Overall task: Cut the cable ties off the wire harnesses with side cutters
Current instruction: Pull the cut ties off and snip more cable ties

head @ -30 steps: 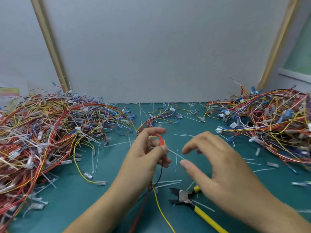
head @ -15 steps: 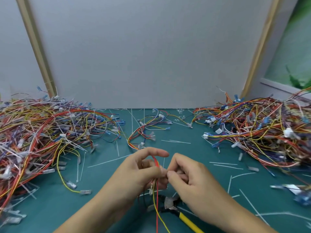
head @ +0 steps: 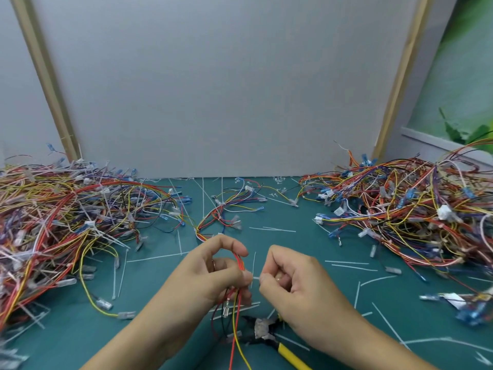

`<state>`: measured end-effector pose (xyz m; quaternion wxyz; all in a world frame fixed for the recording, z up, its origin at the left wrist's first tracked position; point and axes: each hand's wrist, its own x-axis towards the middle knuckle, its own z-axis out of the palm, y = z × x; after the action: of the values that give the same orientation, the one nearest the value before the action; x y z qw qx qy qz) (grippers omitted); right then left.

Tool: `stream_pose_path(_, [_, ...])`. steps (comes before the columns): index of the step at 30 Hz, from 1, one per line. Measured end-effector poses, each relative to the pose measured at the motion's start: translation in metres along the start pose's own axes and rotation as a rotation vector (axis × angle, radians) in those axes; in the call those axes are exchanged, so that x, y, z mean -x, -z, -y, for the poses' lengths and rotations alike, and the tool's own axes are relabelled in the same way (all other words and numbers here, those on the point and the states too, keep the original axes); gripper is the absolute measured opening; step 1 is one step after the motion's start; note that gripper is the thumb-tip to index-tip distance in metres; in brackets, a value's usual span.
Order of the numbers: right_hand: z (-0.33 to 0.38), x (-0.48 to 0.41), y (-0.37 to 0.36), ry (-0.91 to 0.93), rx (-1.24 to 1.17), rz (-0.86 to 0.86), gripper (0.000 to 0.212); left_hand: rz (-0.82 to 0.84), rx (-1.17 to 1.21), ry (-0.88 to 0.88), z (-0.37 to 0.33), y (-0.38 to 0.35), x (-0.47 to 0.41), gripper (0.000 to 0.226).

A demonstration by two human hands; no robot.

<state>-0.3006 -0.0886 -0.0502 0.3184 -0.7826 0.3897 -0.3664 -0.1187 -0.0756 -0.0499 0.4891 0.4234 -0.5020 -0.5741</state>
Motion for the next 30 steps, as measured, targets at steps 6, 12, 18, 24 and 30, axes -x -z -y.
stream_pose_path(6, [-0.003, 0.001, 0.003, 0.013, 0.054, -0.003, 0.012, 0.000, -0.045, -0.026, 0.003, 0.000, 0.000, 0.028])
stream_pose_path(12, [-0.004, 0.003, 0.012, -0.002, 0.011, -0.047, 0.017, -0.165, 0.049, 0.154, -0.005, 0.011, -0.002, 0.047])
stream_pose_path(18, [0.002, 0.010, -0.003, 0.046, -0.026, 0.126, 0.011, -0.225, 0.061, 0.151, 0.002, 0.002, -0.006, 0.047])
stream_pose_path(24, [0.005, 0.002, 0.010, -0.026, -0.015, 0.074, 0.021, -0.194, -0.103, -0.122, 0.002, -0.002, 0.000, 0.023])
stream_pose_path(30, [0.012, -0.005, 0.007, -0.325, -0.623, 0.101, 0.032, -0.029, -0.441, -0.319, 0.006, -0.017, 0.007, 0.026])
